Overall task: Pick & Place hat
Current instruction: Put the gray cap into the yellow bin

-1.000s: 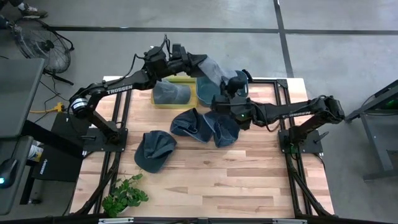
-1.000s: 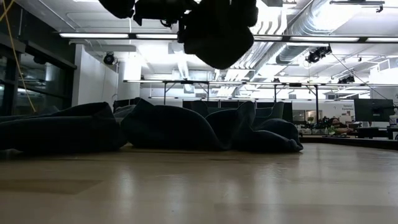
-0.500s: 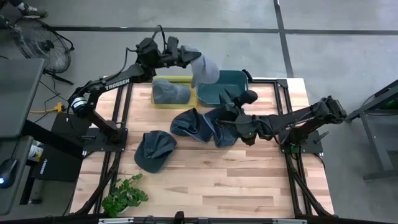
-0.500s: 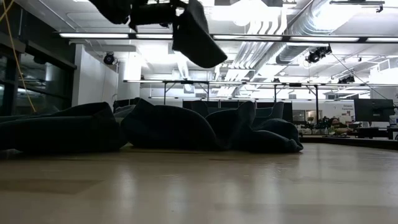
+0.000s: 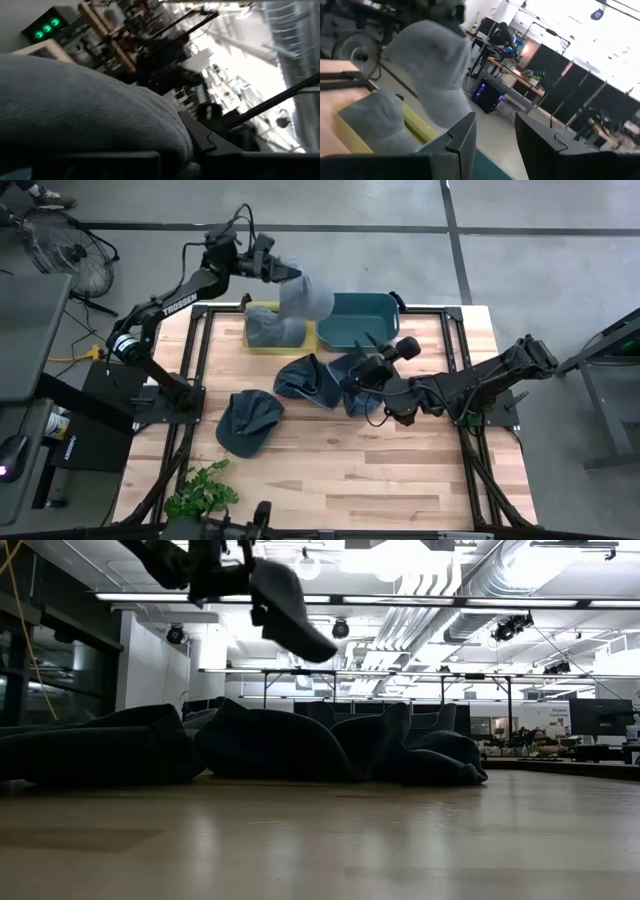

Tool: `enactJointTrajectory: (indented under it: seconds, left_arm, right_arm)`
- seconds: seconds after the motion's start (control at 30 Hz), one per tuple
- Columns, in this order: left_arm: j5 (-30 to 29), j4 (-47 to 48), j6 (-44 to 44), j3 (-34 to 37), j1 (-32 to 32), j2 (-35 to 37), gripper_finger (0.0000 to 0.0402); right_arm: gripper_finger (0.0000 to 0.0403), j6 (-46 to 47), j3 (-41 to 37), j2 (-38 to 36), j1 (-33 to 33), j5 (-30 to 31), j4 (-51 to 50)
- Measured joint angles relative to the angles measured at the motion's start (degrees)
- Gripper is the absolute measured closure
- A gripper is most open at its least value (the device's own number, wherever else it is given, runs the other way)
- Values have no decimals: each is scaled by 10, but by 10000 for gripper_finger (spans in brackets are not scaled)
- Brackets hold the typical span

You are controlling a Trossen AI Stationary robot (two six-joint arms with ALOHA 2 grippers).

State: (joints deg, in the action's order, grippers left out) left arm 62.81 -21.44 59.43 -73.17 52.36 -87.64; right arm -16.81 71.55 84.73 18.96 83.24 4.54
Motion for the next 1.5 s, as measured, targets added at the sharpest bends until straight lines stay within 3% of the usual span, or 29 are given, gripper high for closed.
enactJointTrajectory:
  seconds: [0.33,0.73,1.03,1.5]
  left_arm:
    - [-20,266,-252,0,35,0,381]
    - [9,458,-477,0,104,0,381]
    - [8,469,-526,1,106,0,381]
    - [5,448,-531,1,91,-58,381]
  right_arm:
    - [274,118,0,0,3,8,0]
    - [274,168,0,0,-7,-14,0]
    - [274,172,0,0,-13,-33,-1]
    - [274,259,0,0,-13,-65,-66]
